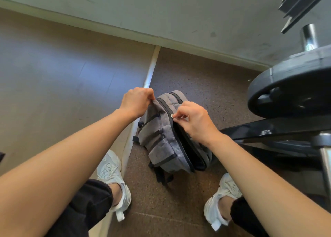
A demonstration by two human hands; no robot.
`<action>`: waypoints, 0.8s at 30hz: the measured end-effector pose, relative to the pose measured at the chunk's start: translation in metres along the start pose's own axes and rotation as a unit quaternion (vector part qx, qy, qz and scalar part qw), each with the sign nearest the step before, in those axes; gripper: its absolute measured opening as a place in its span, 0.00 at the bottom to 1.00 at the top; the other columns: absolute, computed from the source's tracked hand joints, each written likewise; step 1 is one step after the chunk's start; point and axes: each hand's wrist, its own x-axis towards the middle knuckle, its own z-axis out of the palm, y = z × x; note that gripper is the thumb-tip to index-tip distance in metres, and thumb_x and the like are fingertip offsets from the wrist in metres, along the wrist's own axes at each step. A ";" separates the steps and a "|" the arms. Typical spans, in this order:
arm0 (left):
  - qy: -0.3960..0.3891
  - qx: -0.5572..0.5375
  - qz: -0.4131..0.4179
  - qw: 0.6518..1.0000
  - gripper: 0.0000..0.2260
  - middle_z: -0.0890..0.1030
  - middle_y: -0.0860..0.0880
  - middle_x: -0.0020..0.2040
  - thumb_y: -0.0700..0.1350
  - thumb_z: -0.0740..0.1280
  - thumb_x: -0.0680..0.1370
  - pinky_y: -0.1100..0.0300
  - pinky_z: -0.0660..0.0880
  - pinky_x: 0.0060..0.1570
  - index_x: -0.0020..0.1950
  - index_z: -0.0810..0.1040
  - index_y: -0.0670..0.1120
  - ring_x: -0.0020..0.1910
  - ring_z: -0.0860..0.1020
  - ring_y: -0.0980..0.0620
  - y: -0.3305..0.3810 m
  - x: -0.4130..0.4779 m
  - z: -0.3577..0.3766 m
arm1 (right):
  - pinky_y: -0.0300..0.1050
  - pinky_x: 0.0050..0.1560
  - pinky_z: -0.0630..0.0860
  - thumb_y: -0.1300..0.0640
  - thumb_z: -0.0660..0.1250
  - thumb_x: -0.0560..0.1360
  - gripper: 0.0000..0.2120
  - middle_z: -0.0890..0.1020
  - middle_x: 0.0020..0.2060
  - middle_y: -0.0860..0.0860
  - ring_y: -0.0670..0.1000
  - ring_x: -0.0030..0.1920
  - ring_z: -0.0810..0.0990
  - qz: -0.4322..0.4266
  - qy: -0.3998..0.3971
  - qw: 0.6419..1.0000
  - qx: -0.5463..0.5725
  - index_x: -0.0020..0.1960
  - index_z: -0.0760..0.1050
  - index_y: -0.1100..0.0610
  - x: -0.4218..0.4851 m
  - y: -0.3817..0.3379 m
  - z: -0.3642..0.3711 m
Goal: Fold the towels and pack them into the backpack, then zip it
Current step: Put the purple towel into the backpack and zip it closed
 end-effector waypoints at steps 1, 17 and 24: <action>0.007 0.000 -0.009 1.000 0.06 0.86 0.47 0.54 0.44 0.67 0.81 0.48 0.77 0.49 0.52 0.83 0.53 0.52 0.81 0.39 -0.002 0.002 0.001 | 0.36 0.47 0.68 0.63 0.76 0.72 0.04 0.76 0.39 0.45 0.44 0.45 0.73 0.006 -0.006 1.000 0.001 0.42 0.81 0.57 -0.015 0.002 -0.002; -0.076 0.000 0.279 0.957 0.16 0.78 0.49 0.58 0.44 0.72 0.72 0.57 0.70 0.54 0.59 0.80 0.53 0.58 0.72 0.46 0.064 -0.061 -0.006 | 0.46 0.57 0.80 0.56 0.72 0.77 0.07 0.86 0.47 0.47 0.45 0.50 0.82 0.152 0.044 0.982 0.100 0.54 0.84 0.54 -0.110 -0.007 -0.001; -0.063 0.089 0.309 0.945 0.11 0.80 0.50 0.56 0.46 0.72 0.75 0.49 0.74 0.52 0.56 0.80 0.53 0.56 0.76 0.45 0.076 -0.078 0.018 | 0.51 0.46 0.84 0.63 0.73 0.74 0.04 0.86 0.38 0.53 0.52 0.40 0.85 0.250 0.059 0.934 0.248 0.48 0.84 0.58 -0.110 -0.011 0.003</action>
